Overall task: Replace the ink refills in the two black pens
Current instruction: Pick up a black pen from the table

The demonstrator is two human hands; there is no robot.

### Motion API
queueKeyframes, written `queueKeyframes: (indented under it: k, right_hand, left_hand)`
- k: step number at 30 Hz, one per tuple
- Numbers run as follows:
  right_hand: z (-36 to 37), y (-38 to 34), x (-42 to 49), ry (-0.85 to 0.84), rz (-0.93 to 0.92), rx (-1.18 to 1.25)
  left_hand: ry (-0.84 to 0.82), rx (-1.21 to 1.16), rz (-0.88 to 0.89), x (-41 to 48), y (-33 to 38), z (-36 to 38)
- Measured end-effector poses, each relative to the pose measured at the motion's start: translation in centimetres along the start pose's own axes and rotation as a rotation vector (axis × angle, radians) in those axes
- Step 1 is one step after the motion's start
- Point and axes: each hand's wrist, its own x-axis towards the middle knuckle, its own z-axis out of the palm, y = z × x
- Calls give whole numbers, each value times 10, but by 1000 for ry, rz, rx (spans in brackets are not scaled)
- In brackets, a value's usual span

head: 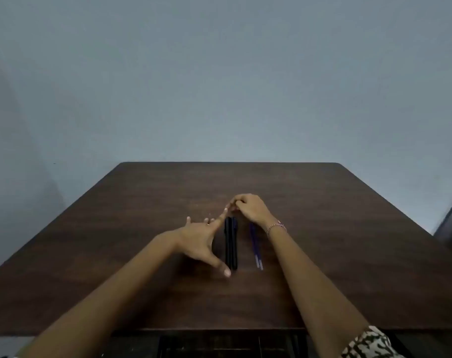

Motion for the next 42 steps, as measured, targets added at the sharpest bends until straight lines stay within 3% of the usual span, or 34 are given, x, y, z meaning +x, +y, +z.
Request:
queueKeyframes:
  k: [16, 28, 36, 42]
  right_hand:
    - [4, 8, -8, -32, -22, 56]
    - [2, 10, -5, 52, -62, 92]
    - [-9, 3, -9, 266, -149, 236]
    - [-12, 2, -10, 242, -99, 544]
  left_hand:
    - [109, -108, 17, -2, -6, 11]
    - [179, -216, 21, -1, -10, 1]
    - [401, -147, 51, 17, -6, -12]
    - [495, -104, 32, 36, 2, -14]
